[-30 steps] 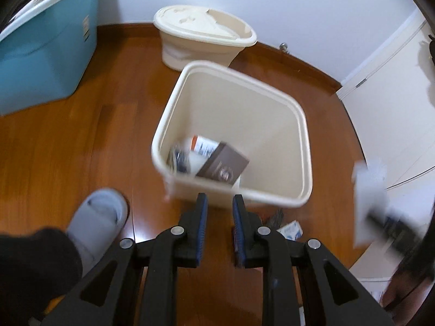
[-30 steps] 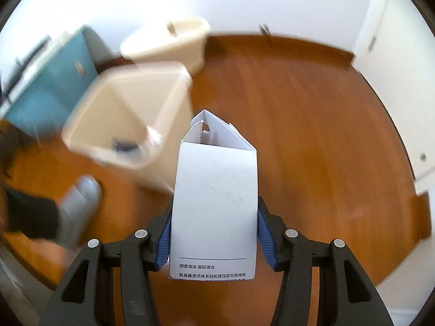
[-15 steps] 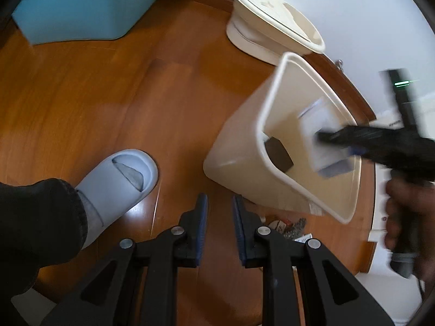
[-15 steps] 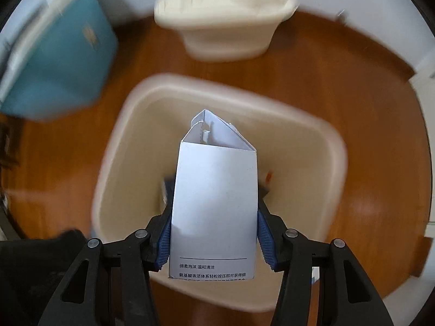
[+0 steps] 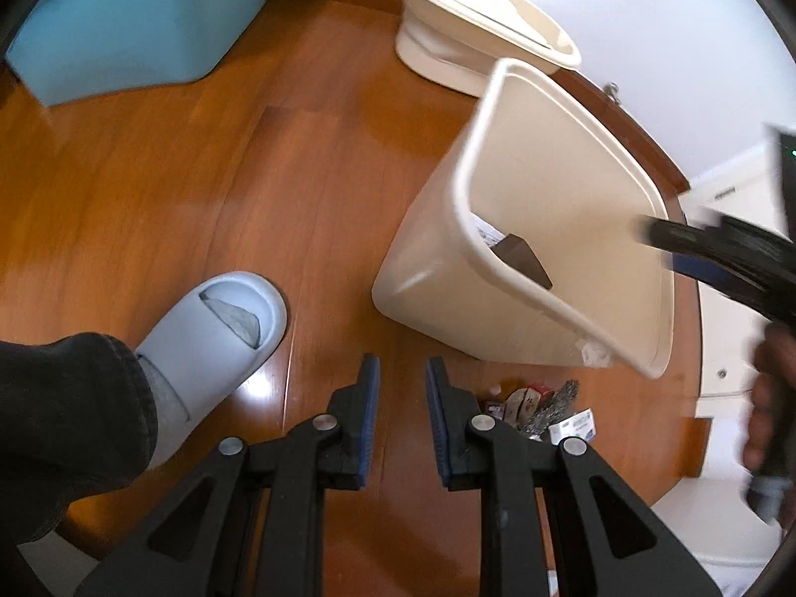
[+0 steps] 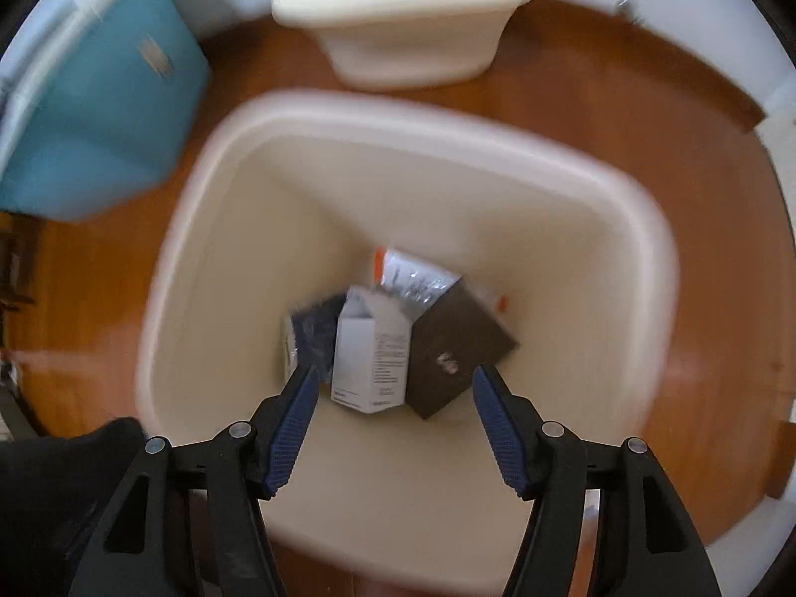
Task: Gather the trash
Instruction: 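Drop the blue bag and white box into the wastebasket with both grippers, then grasp the white medicine box from the pile with the right gripper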
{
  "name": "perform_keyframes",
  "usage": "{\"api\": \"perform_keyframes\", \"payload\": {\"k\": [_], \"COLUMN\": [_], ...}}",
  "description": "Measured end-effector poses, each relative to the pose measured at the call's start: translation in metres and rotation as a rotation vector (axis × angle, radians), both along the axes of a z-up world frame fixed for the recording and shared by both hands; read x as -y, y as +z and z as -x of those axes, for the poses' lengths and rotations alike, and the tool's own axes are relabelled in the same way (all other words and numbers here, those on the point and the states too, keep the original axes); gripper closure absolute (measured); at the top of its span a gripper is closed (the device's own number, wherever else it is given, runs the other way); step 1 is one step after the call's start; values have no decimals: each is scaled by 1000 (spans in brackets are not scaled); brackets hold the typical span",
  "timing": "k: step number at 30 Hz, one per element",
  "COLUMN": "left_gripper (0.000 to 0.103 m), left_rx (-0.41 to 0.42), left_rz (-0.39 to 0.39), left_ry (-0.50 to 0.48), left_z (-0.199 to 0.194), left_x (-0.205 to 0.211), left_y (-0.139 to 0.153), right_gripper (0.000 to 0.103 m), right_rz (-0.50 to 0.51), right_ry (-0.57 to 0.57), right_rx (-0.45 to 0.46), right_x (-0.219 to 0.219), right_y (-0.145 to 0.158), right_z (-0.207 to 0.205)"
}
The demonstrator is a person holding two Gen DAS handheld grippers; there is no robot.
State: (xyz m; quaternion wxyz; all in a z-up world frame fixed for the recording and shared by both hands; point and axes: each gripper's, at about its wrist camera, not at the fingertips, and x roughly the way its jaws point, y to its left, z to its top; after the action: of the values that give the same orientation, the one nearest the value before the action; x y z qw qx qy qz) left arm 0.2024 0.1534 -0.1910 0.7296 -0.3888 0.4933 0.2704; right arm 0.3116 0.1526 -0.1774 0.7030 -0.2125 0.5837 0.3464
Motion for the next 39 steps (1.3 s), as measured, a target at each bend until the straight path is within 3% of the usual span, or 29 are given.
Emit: {"api": "perform_keyframes", "payload": {"k": [2,4,7,9,11,14,22,23,25,29,33,36,39], "left_gripper": [85,85,85,85,85,85,85,85,85,85,85,85,85], "left_rx": [-8,-24,-60,-84,-97,-121,-170,-171,-171,-189,-192,-181,-198], "left_rz": [-21,-40,-50,-61,-78,-95,-80,-79,-73,-62,-64,-81,-92], "left_ry": [-45,-100,-178,-222,-252,-291,-311,-311,-313,-315,-328,-366,-383], "left_z": [-5,-9,-15,-16,-16,-16,-21,-21,-21,-19,-20,-23,-21], "left_x": [12,30,55,70,81,92,100,101,101,104,109,117,122], "left_y": [-4,-10,-22,-30,-35,-45,-65,-67,-68,-74,-73,-71,-75], "right_gripper": [22,19,19,19,19,19,17,20,38,51,84,85,85], "right_rz": [-23,-7,28,-67,-138,-163,-24,1,5,38,-31,-46,-86], "right_ry": [-115,-220,-463,-711,-929,-1086,-1060,-1043,-1011,-940,-906,-853,-860], "right_rx": [52,58,-125,-320,-438,-470,-505,-453,-443,-413,-381,-381,-499], "right_x": [61,117,205,257,288,301,272,266,258,248,265,268,278], "right_y": [16,7,-55,-108,-151,-192,-249,-246,-246,-239,-226,-214,-228], "right_z": [-7,-18,-32,-34,-34,-33,-58,-61,-65,-66,-62,-64,-59]}}
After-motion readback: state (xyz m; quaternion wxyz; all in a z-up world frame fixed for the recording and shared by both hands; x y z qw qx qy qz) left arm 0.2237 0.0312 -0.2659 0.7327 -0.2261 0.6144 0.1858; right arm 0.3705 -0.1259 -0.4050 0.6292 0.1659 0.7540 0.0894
